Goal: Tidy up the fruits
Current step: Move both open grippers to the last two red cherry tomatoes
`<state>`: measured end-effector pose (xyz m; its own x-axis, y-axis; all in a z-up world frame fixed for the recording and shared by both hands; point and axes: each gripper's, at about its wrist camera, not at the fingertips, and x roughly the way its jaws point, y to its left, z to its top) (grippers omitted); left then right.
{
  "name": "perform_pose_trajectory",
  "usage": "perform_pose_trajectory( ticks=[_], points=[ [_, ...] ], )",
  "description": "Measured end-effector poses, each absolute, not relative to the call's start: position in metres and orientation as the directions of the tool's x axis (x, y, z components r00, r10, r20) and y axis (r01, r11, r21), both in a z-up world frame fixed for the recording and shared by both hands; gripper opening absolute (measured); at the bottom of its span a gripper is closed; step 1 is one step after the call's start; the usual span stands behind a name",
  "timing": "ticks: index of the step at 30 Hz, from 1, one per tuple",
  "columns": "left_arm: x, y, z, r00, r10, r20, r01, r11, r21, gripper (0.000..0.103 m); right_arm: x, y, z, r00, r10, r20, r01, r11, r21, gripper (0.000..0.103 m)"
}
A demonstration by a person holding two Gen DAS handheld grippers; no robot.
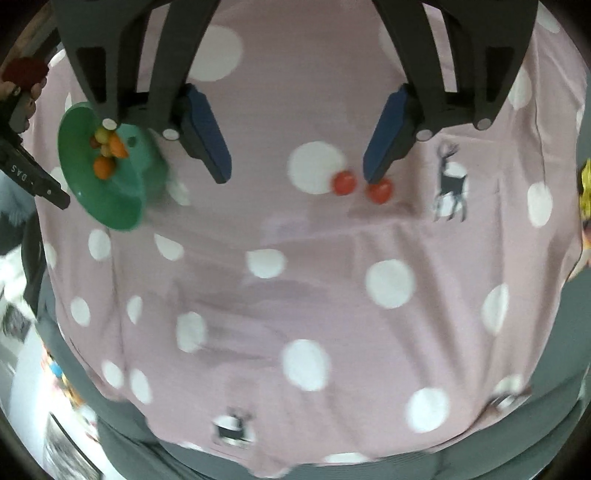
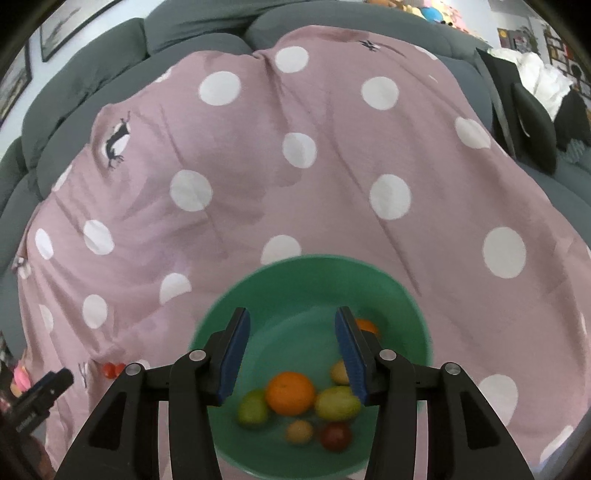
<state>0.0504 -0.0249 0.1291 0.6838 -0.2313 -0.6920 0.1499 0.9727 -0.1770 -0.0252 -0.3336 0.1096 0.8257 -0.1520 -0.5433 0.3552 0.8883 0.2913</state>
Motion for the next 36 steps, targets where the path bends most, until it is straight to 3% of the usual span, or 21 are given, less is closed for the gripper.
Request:
perform_pose_trajectory(
  ticks=[5, 13, 31, 36],
  points=[
    [0.064, 0.015, 0.124, 0.725, -0.158, -0.670, 0.020, 0.978, -0.209, 0.076, -0.011, -0.310, 0.110, 0.839, -0.124, -0.529, 0.289, 0.926, 0.242, 0.049],
    [0.080, 0.045, 0.107, 0.686, -0.089, -0.722, -0.099, 0.972, -0.214, 0.076, 0.001, -0.281, 0.111, 0.835, -0.099, -0.542, 0.237, 0.953, 0.190, 0.049],
    [0.088, 0.058, 0.094, 0.678, -0.077, -0.731, -0.095, 0.977, -0.191, 0.074, 0.027, -0.188, 0.087, 0.811, -0.007, -0.585, 0.067, 0.995, 0.080, 0.049],
    [0.094, 0.066, 0.090, 0.678, -0.110, -0.727, -0.085, 0.971, -0.225, 0.065, 0.044, -0.149, 0.070, 0.771, 0.075, -0.632, -0.032, 0.996, 0.079, 0.049]
  ],
)
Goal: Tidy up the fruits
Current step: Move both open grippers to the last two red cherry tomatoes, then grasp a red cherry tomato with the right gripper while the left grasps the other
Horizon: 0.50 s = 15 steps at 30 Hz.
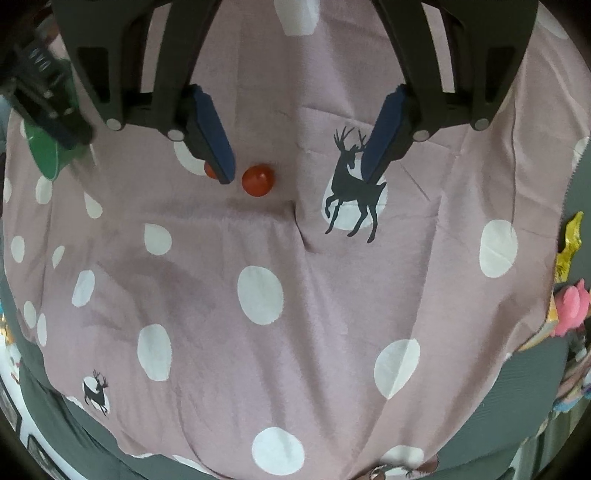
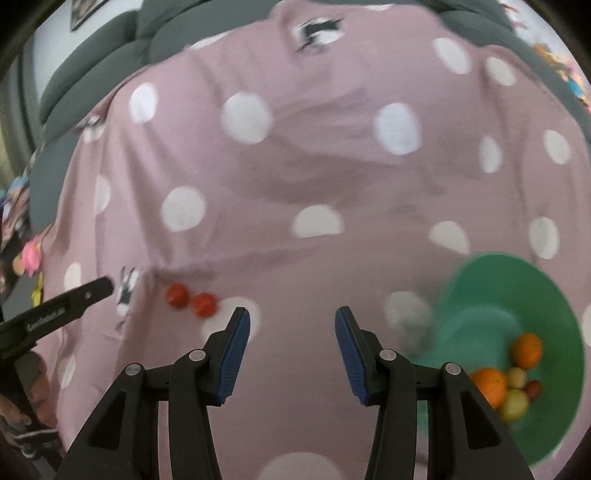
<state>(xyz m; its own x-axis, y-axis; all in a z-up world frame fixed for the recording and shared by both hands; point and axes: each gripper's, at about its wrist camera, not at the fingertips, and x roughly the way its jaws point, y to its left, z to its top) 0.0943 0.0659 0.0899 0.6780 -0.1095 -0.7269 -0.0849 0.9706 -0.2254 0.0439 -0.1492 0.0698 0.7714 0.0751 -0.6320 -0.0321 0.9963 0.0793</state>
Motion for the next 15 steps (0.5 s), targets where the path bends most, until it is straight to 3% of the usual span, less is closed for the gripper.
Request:
perform_pose_trajectory(
  ticks=[8, 15],
  points=[
    [0.111, 0.076, 0.079, 0.644, -0.201, -0.738, -0.075, 0.943, -0.323, 0.036, 0.109, -0.111, 0.047, 0.641, 0.219, -0.735, -0.085, 0.973, 0.215, 0.049],
    [0.136, 0.070, 0.071, 0.608, -0.272, -0.746, -0.052, 0.924, -0.379, 0.033, 0.144, -0.083, 0.026, 0.569, 0.254, -0.782, -0.118, 0.966, 0.228, 0.046]
  ],
)
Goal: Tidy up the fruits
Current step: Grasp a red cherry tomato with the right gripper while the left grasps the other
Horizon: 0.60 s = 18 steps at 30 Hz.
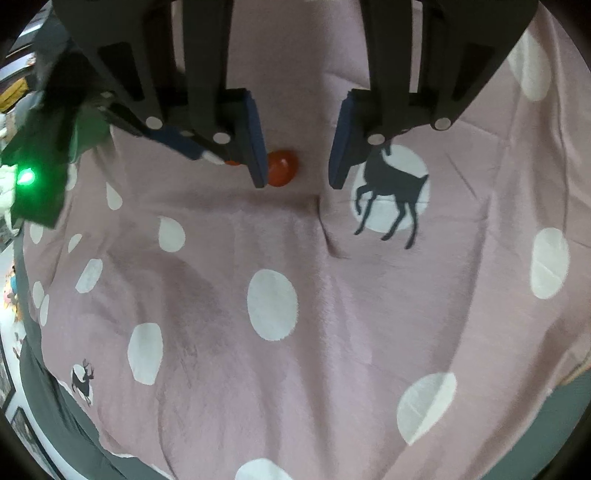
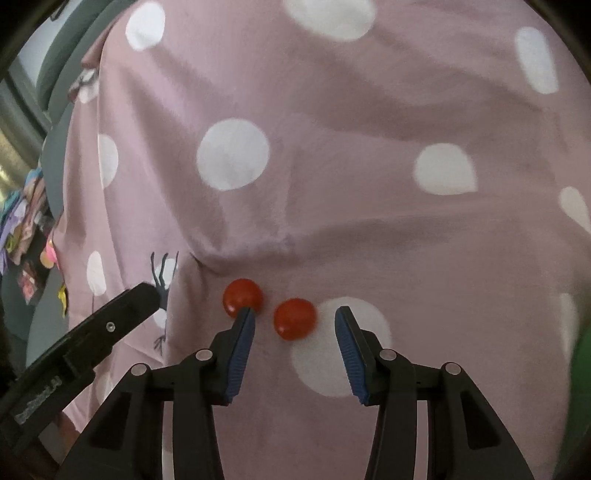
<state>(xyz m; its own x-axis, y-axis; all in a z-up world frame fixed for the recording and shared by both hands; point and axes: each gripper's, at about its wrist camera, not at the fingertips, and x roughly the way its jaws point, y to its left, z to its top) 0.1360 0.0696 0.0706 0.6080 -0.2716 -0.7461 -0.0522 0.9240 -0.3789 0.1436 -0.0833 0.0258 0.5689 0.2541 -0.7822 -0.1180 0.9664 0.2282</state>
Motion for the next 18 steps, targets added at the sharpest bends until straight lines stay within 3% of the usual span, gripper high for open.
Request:
perform_pose_trajectory(
  ticks=[3, 6, 18],
  points=[
    [0.143, 0.063, 0.066, 0.594, -0.261, -0.761, -0.055, 0.931, -0.362, 0.033, 0.151, -0.074, 0.016, 0.565, 0.189, -0.803, -0.104, 0.982, 0.157, 0.042],
    [0.147, 0.058, 0.062, 0.582, -0.268, -0.768, -0.051, 0.930, -0.363, 0.033, 0.154, -0.074, 0.006, 0.543, 0.222, -0.810, -0.113, 0.975, 0.191, 0.032],
    [0.164, 0.022, 0.038, 0.522, -0.260, -0.813, -0.002, 0.952, -0.306, 0.033, 0.106, -0.116, 0.033, 0.595, 0.158, -0.788, -0.033, 0.985, 0.172, 0.032]
  ],
)
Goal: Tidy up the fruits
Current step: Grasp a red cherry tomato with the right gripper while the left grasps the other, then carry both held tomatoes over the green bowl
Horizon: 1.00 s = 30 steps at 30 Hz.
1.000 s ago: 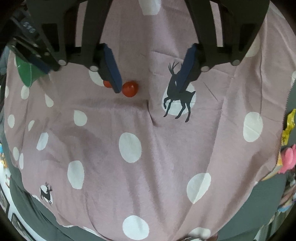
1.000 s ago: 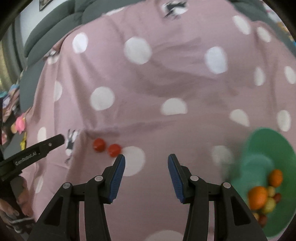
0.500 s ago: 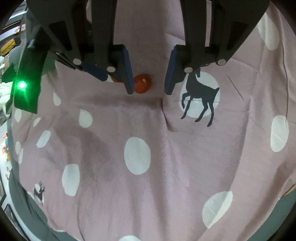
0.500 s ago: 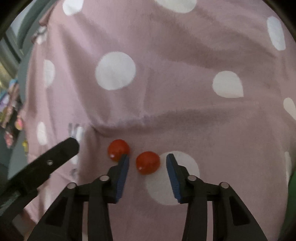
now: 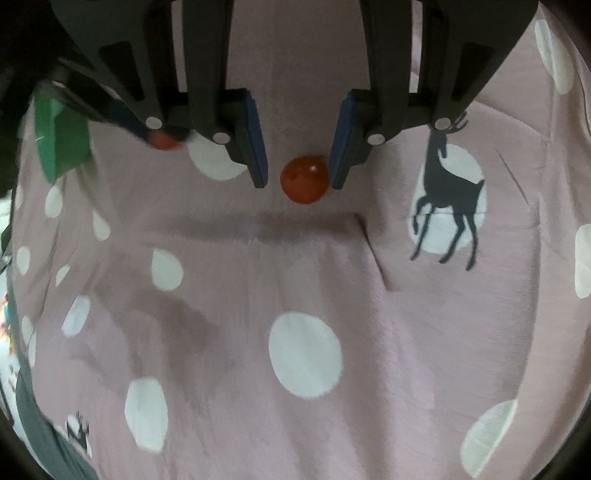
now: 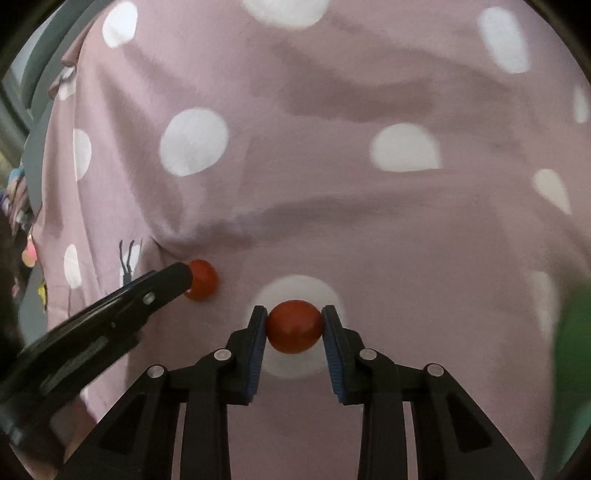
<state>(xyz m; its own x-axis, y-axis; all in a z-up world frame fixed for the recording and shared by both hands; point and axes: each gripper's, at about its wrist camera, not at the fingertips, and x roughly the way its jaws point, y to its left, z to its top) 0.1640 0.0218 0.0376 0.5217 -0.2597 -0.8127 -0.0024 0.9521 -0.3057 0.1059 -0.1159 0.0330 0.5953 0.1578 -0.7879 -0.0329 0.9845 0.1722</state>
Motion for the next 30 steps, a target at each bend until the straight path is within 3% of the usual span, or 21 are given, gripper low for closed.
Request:
perform_pose_trajectory(
  ticks=[15, 30],
  points=[
    [0.175, 0.003, 0.016, 0.511, -0.204, -0.835, -0.028, 0.967, -0.254, 0.028, 0.043, -0.140, 0.066, 0.715, 0.127, -0.688, -0.046, 0.990, 0.135, 0.032],
    [0.102, -0.018, 0.089, 0.632, -0.192, -0.750, 0.062, 0.978, -0.198, 0.029, 0.025, -0.175, 0.092, 0.772, 0.121, -0.624, 0.006, 0.980, 0.197, 0.032]
  ],
)
